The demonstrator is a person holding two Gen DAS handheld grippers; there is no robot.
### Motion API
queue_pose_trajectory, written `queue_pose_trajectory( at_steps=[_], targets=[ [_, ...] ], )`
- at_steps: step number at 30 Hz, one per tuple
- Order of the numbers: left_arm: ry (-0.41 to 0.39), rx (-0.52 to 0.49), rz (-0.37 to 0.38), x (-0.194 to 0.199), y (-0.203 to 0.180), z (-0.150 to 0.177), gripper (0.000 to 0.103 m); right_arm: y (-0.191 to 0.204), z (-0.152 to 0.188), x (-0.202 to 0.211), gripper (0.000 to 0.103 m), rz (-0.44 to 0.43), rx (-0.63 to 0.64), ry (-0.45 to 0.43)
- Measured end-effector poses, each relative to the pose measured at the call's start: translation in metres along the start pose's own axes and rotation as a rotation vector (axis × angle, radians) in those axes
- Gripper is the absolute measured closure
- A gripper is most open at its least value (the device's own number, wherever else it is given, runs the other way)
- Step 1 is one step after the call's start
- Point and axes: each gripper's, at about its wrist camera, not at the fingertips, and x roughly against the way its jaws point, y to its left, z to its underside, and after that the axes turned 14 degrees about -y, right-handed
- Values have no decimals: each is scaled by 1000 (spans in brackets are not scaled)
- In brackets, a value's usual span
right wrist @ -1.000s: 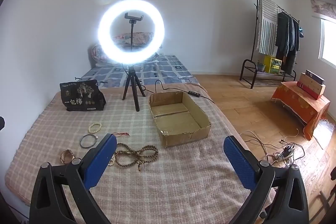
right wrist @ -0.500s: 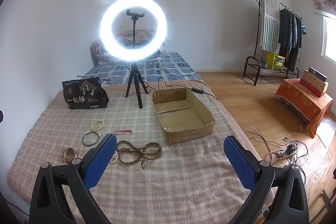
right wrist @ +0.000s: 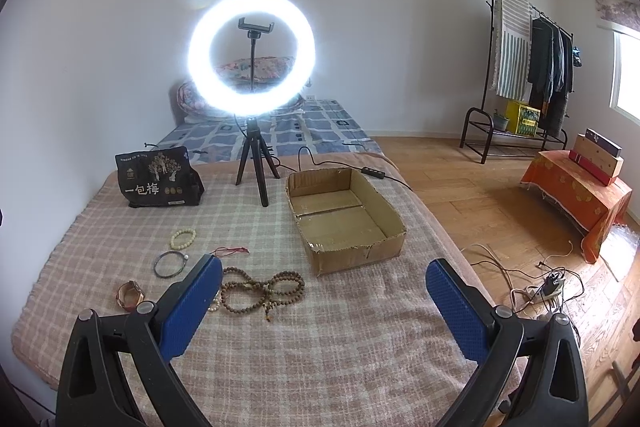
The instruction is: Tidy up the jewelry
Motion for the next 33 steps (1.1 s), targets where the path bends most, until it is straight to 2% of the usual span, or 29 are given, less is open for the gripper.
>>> queue_pose_trajectory(
  at_steps=[33],
  targets=[
    [5,-10,-3,-2,-2,8,0,9,10,-17,0,-19,23,41]
  ],
)
